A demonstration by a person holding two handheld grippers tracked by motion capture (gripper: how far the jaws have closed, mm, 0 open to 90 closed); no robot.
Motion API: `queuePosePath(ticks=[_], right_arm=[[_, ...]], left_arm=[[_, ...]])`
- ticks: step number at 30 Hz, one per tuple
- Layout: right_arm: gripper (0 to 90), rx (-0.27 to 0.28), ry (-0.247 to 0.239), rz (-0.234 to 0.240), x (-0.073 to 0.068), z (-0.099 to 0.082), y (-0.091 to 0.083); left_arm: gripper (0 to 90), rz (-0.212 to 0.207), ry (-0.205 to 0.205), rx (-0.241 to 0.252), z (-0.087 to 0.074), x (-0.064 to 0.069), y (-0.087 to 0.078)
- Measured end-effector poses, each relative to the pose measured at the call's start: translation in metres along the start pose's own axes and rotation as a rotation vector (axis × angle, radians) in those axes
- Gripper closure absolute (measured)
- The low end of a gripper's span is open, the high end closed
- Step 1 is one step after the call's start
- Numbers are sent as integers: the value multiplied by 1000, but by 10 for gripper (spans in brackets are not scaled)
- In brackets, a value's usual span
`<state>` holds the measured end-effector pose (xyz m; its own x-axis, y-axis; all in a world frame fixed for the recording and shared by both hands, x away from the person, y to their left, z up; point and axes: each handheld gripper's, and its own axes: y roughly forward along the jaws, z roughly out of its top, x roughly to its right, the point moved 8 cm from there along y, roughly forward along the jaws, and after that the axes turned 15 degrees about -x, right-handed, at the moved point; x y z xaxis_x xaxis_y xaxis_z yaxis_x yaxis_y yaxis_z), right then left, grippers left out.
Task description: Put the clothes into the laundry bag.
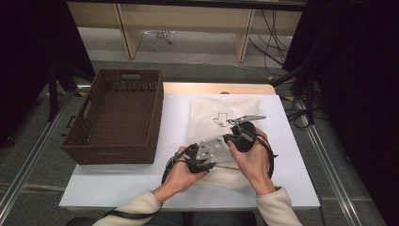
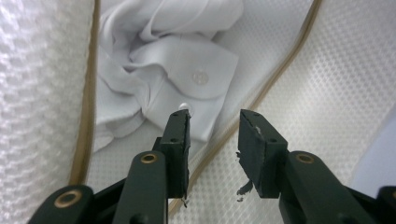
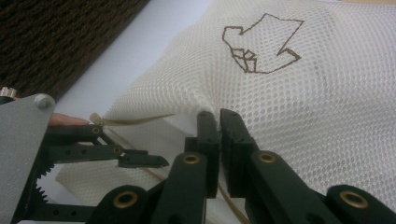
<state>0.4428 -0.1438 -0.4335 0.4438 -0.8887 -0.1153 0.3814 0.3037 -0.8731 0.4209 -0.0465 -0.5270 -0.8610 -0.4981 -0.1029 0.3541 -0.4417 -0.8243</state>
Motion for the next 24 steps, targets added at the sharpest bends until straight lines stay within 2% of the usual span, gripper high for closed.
queuePosePath(ticks=[3, 4, 6, 8, 9, 12, 16, 18, 20, 22, 23, 24], right_arm=[[881, -9, -20, -4, 1, -1, 0], [881, -10, -44, -8, 2, -1, 0], [882, -10, -37, -5, 1, -1, 1], [881, -14, -33, 7, 1, -1, 1], [881, -13, -36, -3, 1, -1, 1], [881, -18, -24, -2, 1, -2, 0], [879, -13, -35, 5, 1, -1, 1], [879, -15, -42, 1, 2, -1, 1], [879, -16, -36, 8, 1, -1, 1], [879, -16, -36, 0, 1, -1, 1], [879, -22, -22, -3, 1, -2, 1], [878, -18, -3, 6, -1, -1, 1]], left_arm=[[622, -6, 6, -18, -2, 0, 4], [615, -19, 4, -12, -1, 2, 6], [594, -20, 25, -21, 1, 4, 10], [575, -34, 26, -26, 2, 6, 14], [572, -50, 28, -34, 3, 8, 17], [559, -79, 5, -44, 3, 9, 23], [568, -100, -13, -55, 3, 8, 23], [575, -117, -48, -62, 3, 7, 23], [592, -134, -51, -64, 2, 7, 24], [605, -120, -62, -67, 2, 6, 24], [612, -131, -67, -72, 2, 7, 24], [625, -118, -68, -79, 2, 5, 24]])
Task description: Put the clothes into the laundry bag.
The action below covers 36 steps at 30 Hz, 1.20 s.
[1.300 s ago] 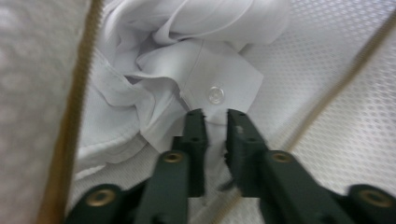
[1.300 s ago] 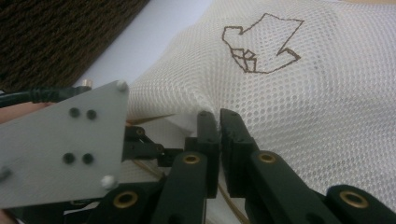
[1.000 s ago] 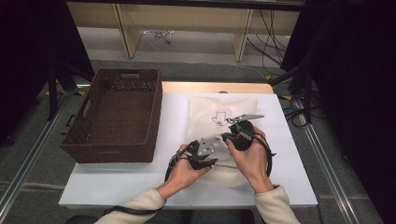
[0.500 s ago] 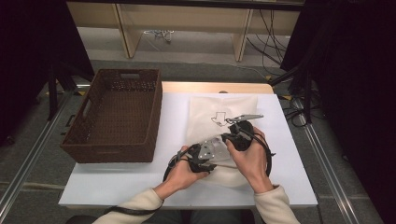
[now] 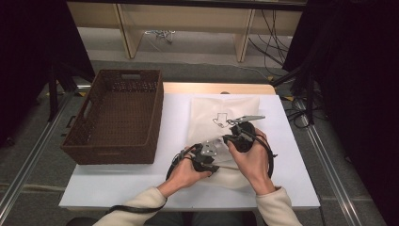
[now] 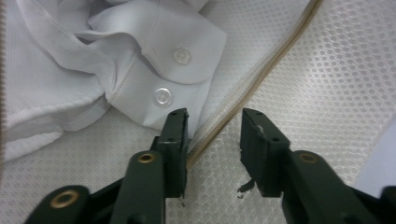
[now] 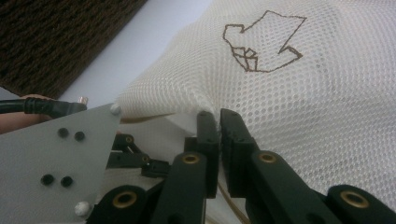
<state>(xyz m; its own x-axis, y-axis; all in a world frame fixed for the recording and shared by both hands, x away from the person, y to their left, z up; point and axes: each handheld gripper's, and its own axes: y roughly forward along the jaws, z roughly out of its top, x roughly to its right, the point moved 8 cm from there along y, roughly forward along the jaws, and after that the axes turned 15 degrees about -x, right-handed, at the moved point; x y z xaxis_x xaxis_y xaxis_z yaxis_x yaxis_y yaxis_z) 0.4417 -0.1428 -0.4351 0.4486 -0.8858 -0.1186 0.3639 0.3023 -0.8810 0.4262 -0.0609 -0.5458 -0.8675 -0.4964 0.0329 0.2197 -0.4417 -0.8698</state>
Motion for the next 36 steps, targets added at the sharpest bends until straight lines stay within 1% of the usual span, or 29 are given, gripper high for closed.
queuePosePath(ticks=[1, 3, 4, 5, 6, 7, 8, 9, 10, 11, 12, 13, 14, 16, 17, 18, 19, 20, 21, 22, 23, 24, 26, 29, 30, 33, 34, 35, 36], right_arm=[[878, 3, -6, 0, 0, 0, 1], [878, 3, -18, -5, 1, 0, 1], [878, 2, -18, -6, 2, 0, 0], [879, -4, -23, -5, 1, -1, -1], [880, 0, -33, -6, 2, 0, 0], [880, -6, -20, -7, 2, -1, -1], [880, -5, -13, -5, 1, -1, -1], [880, 0, -13, -7, 1, 0, 0], [880, 2, -17, -7, 2, 0, 0], [880, -1, -29, -7, 2, -1, -1], [880, -8, -27, -8, 2, -2, -2], [880, -4, -24, -9, 2, -1, -2], [880, 2, -34, -9, 3, -1, -2], [880, 1, -18, -9, 2, -1, -3], [880, 12, -53, -10, 6, 0, -2], [880, 12, -41, -12, 5, 1, -2], [880, 14, -38, -16, 6, 1, -2], [880, 12, -45, -11, 5, 1, -2], [880, 11, -57, -4, 5, 0, -1], [880, 10, -56, -12, 5, 0, -1], [880, 6, -55, -13, 5, 0, -1], [880, 3, -54, -8, 4, 0, -1], [880, -10, -36, -3, 3, -2, -1], [880, -12, -34, 1, 3, -2, 0], [880, -10, -32, 0, 3, -1, 0], [880, -12, -29, -6, 4, -2, 0], [881, -10, -18, -7, 3, -2, 0], [880, -12, -19, -17, 4, -2, 1], [880, -11, -18, -13, 4, -2, 1]], left_arm=[[659, -14, -4, 5, 1, 1, 0], [671, -6, -10, -3, 1, -1, 0], [680, -11, -14, 3, 1, 1, 1], [694, -16, -29, 16, 3, 2, 1], [727, -19, -77, 51, 6, 5, 3], [754, -9, 42, -46, -1, 0, -1], [773, -14, -45, 25, 5, 4, 2], [785, -10, -84, 52, 8, 6, 4], [794, 8, 41, -54, -1, 1, -1], [806, 5, 50, -61, -1, 1, -1], [837, 0, 40, -59, -1, 2, -1], [842, -1, 42, -59, -1, 3, -1], [852, -3, 40, -53, 0, 3, 0], [864, 3, 38, -58, 0, 3, 0], [871, -6, 36, -55, 0, 4, 0], [876, -10, -36, 4, 4, 7, 3], [879, -8, -64, 29, 6, 8, 3], [881, -9, -114, 72, 9, 11, 4], [883, 4, -13, -5, 2, 6, 1], [884, 1, -39, 16, 3, 7, 2], [885, -6, -46, 26, 4, 7, 2], [886, -2, -35, 11, 2, 7, 0], [887, 3, -30, 20, 2, 7, -1], [888, 9, -31, 51, 3, 10, -8], [889, 11, -34, 70, 5, 11, -13], [889, 15, -35, 100, 7, 12, -23], [889, 14, -30, 106, 8, 13, -26], [889, 19, -26, 114, 8, 14, -29], [889, 14, -26, 128, 9, 16, -33]])
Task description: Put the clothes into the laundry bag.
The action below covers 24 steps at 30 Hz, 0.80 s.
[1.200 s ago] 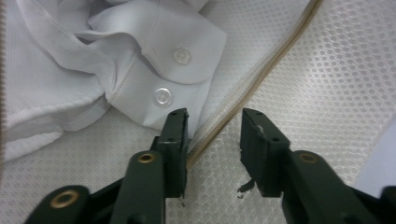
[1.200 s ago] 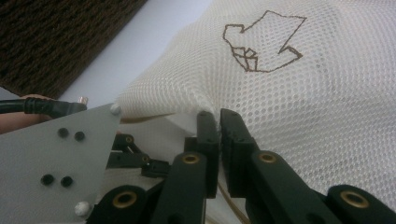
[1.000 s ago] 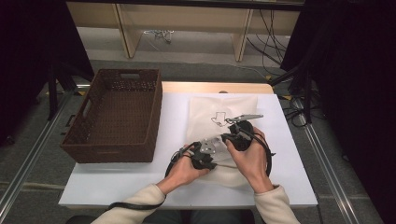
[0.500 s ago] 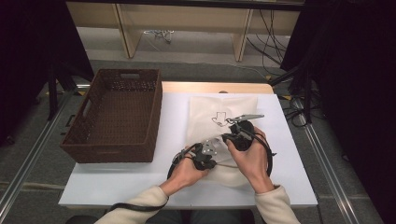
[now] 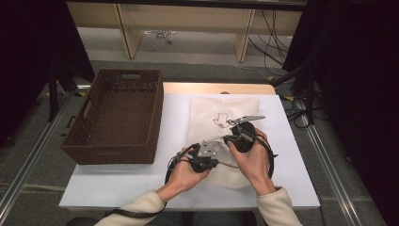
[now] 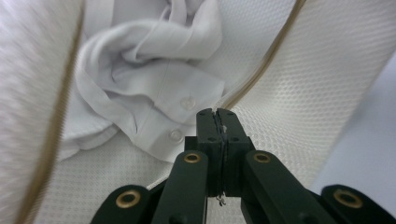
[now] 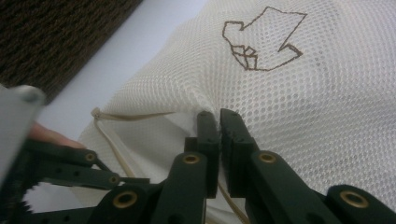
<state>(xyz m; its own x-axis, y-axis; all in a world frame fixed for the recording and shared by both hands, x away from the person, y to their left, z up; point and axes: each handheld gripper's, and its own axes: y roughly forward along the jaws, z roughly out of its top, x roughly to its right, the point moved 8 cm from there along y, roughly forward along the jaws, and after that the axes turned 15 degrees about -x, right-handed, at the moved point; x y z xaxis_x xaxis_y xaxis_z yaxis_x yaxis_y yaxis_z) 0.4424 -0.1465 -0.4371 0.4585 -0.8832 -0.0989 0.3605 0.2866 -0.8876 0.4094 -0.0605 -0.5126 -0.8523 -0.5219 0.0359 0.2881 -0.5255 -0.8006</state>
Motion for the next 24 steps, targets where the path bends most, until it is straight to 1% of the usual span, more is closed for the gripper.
queuePosePath(ticks=[1, 2, 3, 5, 6, 7, 8, 9, 10, 11, 12, 13, 14, 15, 16, 17, 18, 19, 20, 21, 22, 23, 24], right_arm=[[881, -1, -4, 1, 0, 0, 0], [881, -7, -19, -2, 1, -1, 0], [881, -12, -9, 1, 0, -2, 1], [882, -12, -16, 0, 1, -2, 1], [882, -15, -13, 5, 1, -3, 2], [882, -23, -16, 1, 3, -3, 2], [883, -19, -27, 1, 4, -3, 3], [883, -22, -4, -2, 3, -3, 4], [883, -23, -4, -5, 4, -3, 5], [884, -39, -32, 1, 5, -5, 5], [884, -42, -20, -2, 5, -6, 6], [884, -53, -39, -11, 6, -6, 6], [884, -65, -31, -13, 6, -7, 6], [885, -64, -26, 1, 6, -8, 7], [885, -69, -15, 3, 6, -9, 7], [885, -81, 6, 3, 6, -10, 7], [885, -83, 4, 6, 6, -10, 8], [885, -95, -14, 11, 7, -11, 9], [885, -77, -34, -1, 9, -10, 11], [884, -95, -29, 4, 8, -11, 11], [884, -102, -11, 8, 7, -12, 11], [882, -113, 6, 11, 6, -13, 10], [878, -117, 9, 13, 6, -13, 10]], left_arm=[[889, -1, -3, 20, 2, 2, -4], [889, 2, -5, 35, 3, 2, -8], [889, 9, -2, 47, 4, 2, -13], [889, 16, -1, 75, 5, 2, -21], [889, 26, 10, 108, 8, 1, -27], [889, 27, -22, 119, 8, 1, -31], [889, 39, -12, 125, 8, -1, -36], [889, 42, -15, 141, 9, -1, -38], [889, 48, -20, 154, 10, -2, -43], [889, 53, -30, 172, 12, -2, -45], [889, 54, -43, 190, 13, -2, -50], [889, 60, -27, 203, 15, -4, -53], [889, 45, -43, 211, 15, -2, -55], [888, 49, -45, 213, 15, -3, -58], [888, 55, -44, 221, 15, -3, -60], [888, 55, -46, 219, 15, -3, -61], [888, 56, -34, 214, 14, -3, -62], [888, 47, -46, 211, 13, -1, -60], [887, 53, -26, 201, 11, -2, -59], [887, 44, -45, 193, 9, 0, -57], [887, 39, -31, 183, 7, 0, -55], [886, 29, -38, 176, 6, 1, -53], [886, 20, -36, 169, 4, 3, -51]])
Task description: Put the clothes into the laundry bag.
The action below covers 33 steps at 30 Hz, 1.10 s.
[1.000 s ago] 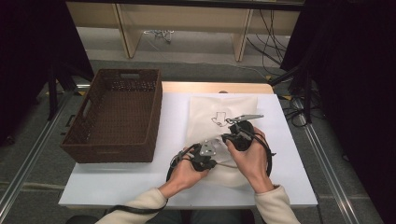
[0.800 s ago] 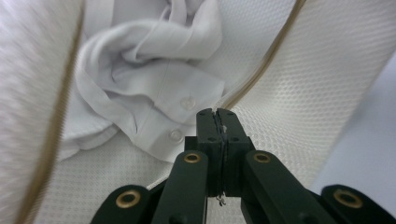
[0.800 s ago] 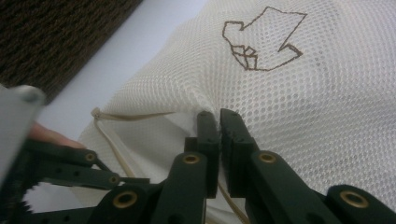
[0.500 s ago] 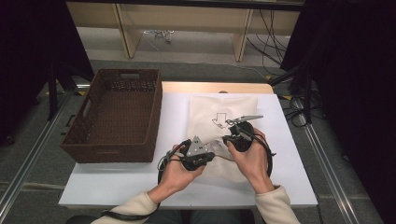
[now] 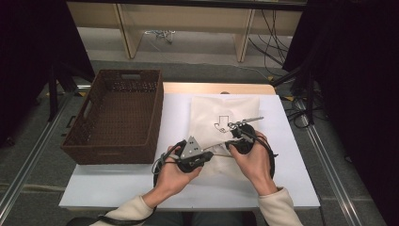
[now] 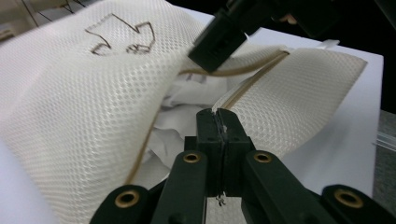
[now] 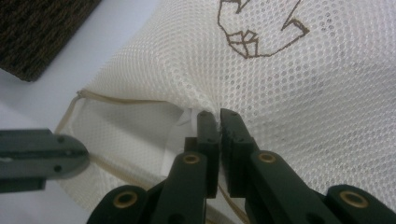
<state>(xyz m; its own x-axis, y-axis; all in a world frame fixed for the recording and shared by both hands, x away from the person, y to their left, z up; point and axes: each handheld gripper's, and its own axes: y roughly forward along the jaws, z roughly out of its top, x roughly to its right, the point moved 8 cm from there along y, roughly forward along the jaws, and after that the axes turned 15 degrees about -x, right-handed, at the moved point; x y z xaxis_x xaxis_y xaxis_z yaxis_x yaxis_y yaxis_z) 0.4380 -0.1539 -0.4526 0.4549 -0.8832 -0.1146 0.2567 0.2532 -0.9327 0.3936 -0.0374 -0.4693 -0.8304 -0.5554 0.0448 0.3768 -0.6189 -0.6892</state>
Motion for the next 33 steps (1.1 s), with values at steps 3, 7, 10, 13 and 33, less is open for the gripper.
queuePosePath(ticks=[3, 7, 10, 13, 33], right_arm=[[857, 24, 4, -1, 0, 2, 0], [803, 30, -20, 2, -2, 3, -5], [737, 47, -43, -2, -3, 4, -8], [688, 71, -34, -12, -4, 6, -11], [560, 161, -7, 38, -7, 11, -24]], left_arm=[[883, 20, 23, -6, -2, 0, 0], [879, 10, 31, -11, -6, 1, 2], [872, 7, 28, -22, -10, 2, 3], [852, -11, 54, -34, -14, 6, 4], [300, 78, -9, 62, -40, -20, -48]])
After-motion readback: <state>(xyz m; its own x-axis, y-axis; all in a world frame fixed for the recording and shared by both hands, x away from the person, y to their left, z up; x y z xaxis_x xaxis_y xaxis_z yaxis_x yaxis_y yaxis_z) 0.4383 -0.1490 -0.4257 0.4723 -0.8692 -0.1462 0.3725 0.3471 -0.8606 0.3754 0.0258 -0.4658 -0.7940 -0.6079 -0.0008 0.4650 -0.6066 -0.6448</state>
